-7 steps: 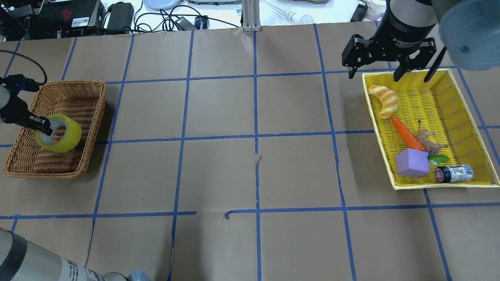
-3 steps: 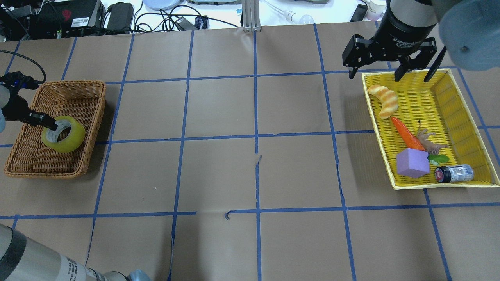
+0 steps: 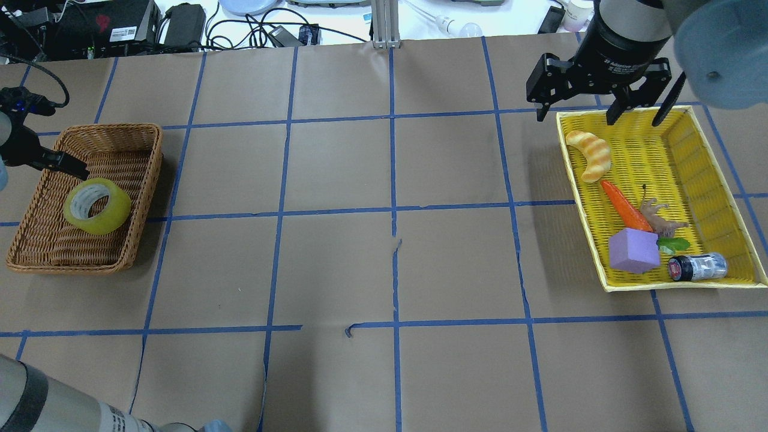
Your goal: Transfer tape with both arms
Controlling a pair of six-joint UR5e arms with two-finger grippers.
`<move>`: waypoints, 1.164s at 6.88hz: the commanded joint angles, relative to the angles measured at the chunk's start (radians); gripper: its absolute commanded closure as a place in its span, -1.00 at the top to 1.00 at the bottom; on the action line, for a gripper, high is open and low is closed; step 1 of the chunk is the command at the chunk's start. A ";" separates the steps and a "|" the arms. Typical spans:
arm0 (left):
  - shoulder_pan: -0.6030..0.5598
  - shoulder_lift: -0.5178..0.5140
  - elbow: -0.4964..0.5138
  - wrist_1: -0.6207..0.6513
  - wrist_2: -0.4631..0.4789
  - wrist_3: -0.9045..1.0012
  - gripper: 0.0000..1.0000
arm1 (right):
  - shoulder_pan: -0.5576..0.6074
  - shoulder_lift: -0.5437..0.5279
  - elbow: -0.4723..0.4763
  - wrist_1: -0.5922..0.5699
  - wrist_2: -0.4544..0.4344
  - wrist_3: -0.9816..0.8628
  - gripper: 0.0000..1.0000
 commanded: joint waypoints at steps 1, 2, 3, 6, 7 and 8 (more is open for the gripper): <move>-0.133 0.076 0.010 -0.090 0.002 -0.215 1.00 | 0.000 0.000 0.000 0.000 0.000 0.000 1.00; -0.178 0.105 0.010 -0.141 -0.001 -0.348 1.00 | 0.000 0.000 0.000 0.000 0.000 0.000 1.00; -0.247 0.136 0.012 -0.199 0.002 -0.462 1.00 | 0.000 0.000 0.000 0.000 -0.001 0.000 1.00; -0.423 0.225 0.123 -0.518 0.011 -0.689 1.00 | 0.000 -0.002 -0.003 0.002 0.012 -0.012 1.00; -0.453 0.248 0.195 -0.650 0.011 -0.705 1.00 | 0.000 -0.008 -0.002 0.011 0.013 -0.015 1.00; -0.483 0.269 0.243 -0.733 0.011 -0.720 1.00 | 0.000 -0.011 -0.002 0.017 0.013 -0.018 1.00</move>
